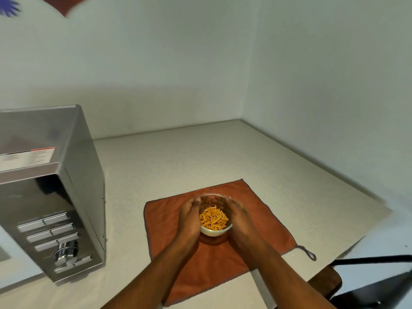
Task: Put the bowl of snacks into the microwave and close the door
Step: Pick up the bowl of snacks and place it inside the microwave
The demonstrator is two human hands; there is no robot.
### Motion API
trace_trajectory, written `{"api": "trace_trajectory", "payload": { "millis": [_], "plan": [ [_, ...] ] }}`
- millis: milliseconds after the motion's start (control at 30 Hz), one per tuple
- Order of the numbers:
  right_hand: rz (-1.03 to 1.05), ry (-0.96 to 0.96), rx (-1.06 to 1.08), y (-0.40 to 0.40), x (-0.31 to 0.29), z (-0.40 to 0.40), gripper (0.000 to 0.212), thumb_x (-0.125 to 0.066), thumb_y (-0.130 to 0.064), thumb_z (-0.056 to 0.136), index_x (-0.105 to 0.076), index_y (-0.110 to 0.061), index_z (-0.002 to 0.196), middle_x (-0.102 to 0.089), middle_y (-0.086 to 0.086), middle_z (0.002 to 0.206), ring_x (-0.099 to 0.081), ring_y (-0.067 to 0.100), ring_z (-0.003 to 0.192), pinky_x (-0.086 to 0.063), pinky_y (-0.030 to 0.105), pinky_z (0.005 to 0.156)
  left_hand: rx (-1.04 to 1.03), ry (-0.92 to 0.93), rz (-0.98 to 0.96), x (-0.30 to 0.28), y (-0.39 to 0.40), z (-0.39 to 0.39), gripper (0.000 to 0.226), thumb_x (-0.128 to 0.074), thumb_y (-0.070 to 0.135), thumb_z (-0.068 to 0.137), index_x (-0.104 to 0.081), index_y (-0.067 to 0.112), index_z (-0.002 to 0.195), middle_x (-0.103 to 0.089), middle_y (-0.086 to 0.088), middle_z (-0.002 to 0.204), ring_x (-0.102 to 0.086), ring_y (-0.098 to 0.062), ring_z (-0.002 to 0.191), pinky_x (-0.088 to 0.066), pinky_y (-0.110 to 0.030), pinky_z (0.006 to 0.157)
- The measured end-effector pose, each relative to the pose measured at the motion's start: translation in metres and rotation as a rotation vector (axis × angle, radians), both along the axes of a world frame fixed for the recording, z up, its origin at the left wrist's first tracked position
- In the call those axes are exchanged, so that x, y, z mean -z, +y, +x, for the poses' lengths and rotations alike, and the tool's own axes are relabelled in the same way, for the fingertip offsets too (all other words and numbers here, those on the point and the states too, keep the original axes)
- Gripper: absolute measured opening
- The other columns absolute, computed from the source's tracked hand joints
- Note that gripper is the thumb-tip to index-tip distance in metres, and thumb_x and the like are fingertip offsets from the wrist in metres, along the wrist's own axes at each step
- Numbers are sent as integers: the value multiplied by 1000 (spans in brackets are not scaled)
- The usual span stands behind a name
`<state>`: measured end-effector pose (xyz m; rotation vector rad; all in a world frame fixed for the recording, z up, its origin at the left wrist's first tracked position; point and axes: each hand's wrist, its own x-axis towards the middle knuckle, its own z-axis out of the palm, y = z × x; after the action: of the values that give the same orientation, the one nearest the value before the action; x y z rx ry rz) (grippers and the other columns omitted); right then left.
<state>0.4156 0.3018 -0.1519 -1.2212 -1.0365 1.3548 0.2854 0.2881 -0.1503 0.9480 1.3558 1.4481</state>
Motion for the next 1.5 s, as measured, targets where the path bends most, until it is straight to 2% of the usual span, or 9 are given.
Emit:
{"api": "trace_trajectory", "payload": {
  "millis": [133, 267, 733, 833, 967, 1100, 1233, 1367, 1500],
  "plan": [
    [-18, 27, 2, -19, -4, -1, 35, -52, -41, 102, -73, -18, 119, -81, 7, 108, -78, 25, 101, -63, 41, 88, -12, 9, 13, -13, -25, 3, 30, -42, 25, 104, -71, 18, 108, -76, -5, 104, -72, -21, 97, -57, -39, 91],
    [-5, 13, -47, -37, -18, 0, 39, -47, -39, 104, -71, -15, 122, -78, 11, 114, -75, 29, 107, -58, 51, 100, -41, 22, 28, -24, -54, 4, 30, -42, 30, 104, -70, 21, 110, -76, -1, 104, -72, -17, 96, -58, -35, 88],
    [3, 41, -215, -113, -46, -37, 37, -47, -31, 104, -74, -7, 114, -79, 16, 109, -73, 33, 107, -56, 46, 99, -286, 28, 86, -55, -164, -16, 29, -42, 28, 104, -70, 22, 105, -75, -1, 102, -71, -18, 96, -55, -32, 86],
    [2, 30, -302, -134, -45, -56, 34, -48, -33, 104, -77, -16, 104, -82, 7, 98, -77, 27, 98, -60, 43, 90, -371, 26, 91, -56, -193, -30, 29, -42, 26, 104, -70, 27, 97, -75, 3, 98, -70, -13, 93, -54, -27, 80],
    [-3, 40, -394, -155, -45, -85, 38, -45, -35, 105, -79, -22, 98, -83, 2, 97, -79, 19, 90, -58, 35, 79, -436, 26, 62, -56, -221, -54, 31, -41, 30, 104, -69, 21, 113, -75, -3, 110, -71, -19, 102, -56, -37, 92],
    [3, 26, -482, -177, -50, -117, 39, -42, -35, 107, -77, -18, 112, -80, 8, 109, -75, 26, 105, -57, 44, 98, -493, 50, 87, -57, -246, -82, 34, -39, 29, 105, -70, 20, 115, -76, -1, 110, -72, -16, 102, -56, -25, 80],
    [42, 32, -566, -194, -52, -152, 38, -42, -33, 107, -75, -16, 118, -78, 9, 115, -72, 26, 111, -54, 45, 105, -565, 66, 106, -60, -272, -111, 35, -39, 28, 105, -72, 21, 112, -77, 0, 108, -72, -16, 103, -57, -30, 85],
    [48, 46, -619, -215, -52, -184, 37, -43, -31, 107, -78, -21, 111, -82, 2, 106, -75, 21, 104, -57, 33, 89, -605, 73, 114, -59, -295, -140, 34, -39, 26, 105, -71, 18, 111, -77, -4, 109, -72, -18, 105, -56, -36, 93],
    [42, 43, -665, -232, -51, -218, 35, -44, -32, 107, -75, -17, 114, -82, 5, 105, -77, 20, 100, -57, 32, 87, -647, 75, 110, -56, -314, -172, 33, -38, 25, 106, -71, 19, 111, -76, -3, 111, -70, -18, 107, -54, -37, 97]
  ]
}}
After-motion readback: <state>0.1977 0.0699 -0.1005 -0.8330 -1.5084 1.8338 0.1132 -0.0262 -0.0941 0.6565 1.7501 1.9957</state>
